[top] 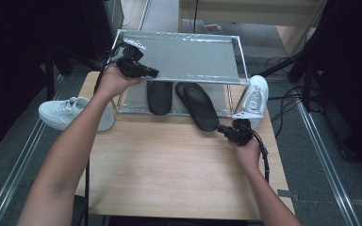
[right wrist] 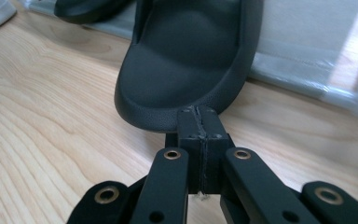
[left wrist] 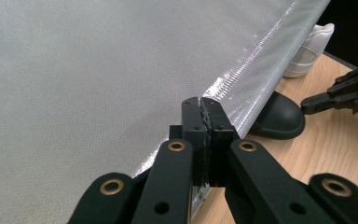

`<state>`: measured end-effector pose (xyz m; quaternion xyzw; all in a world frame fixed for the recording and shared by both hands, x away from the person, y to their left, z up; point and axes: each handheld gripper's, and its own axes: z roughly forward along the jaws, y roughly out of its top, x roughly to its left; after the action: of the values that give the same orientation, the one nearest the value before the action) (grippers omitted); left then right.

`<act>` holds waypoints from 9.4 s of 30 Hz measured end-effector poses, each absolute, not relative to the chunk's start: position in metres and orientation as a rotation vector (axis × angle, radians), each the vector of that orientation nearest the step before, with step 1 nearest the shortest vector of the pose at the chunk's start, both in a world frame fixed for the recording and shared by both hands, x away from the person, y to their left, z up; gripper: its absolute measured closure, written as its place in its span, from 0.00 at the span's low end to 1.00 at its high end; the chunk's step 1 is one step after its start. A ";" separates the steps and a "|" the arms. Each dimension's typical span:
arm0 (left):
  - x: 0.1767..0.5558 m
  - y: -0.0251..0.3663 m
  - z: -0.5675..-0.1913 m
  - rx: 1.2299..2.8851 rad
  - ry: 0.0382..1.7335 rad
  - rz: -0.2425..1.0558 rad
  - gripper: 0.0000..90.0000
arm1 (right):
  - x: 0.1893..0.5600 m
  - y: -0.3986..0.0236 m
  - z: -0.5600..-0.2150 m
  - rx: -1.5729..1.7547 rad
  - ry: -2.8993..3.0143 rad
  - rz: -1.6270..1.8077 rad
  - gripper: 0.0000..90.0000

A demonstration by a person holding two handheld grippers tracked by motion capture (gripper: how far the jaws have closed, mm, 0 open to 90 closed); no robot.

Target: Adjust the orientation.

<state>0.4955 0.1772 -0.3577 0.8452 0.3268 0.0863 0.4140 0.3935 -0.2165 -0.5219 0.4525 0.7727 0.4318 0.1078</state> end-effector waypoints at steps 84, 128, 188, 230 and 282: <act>0.403 0.174 -0.377 2.138 0.724 0.124 0.42 | 0.356 -0.147 -0.488 1.043 2.439 1.501 0.53; 0.345 0.253 -0.445 2.046 0.991 0.162 0.42 | 0.352 -0.166 -0.491 0.997 2.481 1.513 0.52; 0.408 0.309 -0.487 2.202 1.282 0.343 0.86 | 0.321 -0.206 -0.501 1.147 2.393 1.418 0.52; 0.316 0.239 -0.437 2.316 1.131 0.340 0.86 | 0.346 -0.165 -0.501 1.015 2.524 1.441 0.53; 0.300 0.075 -0.487 2.382 0.784 -0.035 0.76 | 0.334 -0.174 -0.507 1.060 2.522 1.384 0.54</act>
<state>0.3002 0.0747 -0.4870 0.9025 0.2972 -0.0133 0.3115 0.3336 -0.1737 -0.5070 0.3454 0.8220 0.4512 0.0379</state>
